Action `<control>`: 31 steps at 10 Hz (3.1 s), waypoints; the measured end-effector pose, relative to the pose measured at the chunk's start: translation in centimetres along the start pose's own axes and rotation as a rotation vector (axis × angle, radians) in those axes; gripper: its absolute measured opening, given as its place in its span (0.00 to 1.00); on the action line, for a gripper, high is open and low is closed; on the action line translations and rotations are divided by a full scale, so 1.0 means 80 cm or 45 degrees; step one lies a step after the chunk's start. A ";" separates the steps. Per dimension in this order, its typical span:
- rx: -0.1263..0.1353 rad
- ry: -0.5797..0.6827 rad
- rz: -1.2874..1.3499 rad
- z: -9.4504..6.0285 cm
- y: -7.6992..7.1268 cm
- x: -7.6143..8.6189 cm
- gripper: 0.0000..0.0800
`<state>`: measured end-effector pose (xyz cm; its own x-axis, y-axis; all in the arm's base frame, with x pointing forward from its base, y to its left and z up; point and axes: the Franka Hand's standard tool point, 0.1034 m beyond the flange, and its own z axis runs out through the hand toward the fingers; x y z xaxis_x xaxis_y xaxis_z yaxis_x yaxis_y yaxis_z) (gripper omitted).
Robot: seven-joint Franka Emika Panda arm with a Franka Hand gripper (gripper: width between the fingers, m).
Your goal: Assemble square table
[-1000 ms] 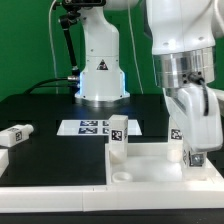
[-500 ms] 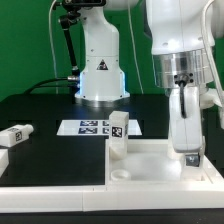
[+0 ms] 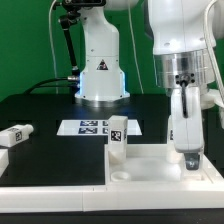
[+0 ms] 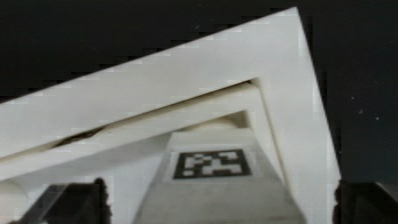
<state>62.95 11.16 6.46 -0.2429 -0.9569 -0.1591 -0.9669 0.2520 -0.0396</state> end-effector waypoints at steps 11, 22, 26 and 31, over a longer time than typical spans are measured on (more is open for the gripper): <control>0.088 0.020 -0.186 -0.045 0.012 0.091 0.81; 0.059 0.082 -1.162 -0.071 0.045 0.208 0.81; -0.058 0.106 -1.862 -0.066 0.111 0.346 0.81; -0.076 0.083 -1.989 -0.070 0.114 0.386 0.81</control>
Offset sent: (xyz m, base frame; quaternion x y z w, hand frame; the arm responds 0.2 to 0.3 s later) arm 0.0000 0.0000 0.0000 0.0000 0.0000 0.0000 1.0000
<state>46.15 -16.91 6.70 0.9647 -0.2602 0.0419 -0.2563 -0.9632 -0.0806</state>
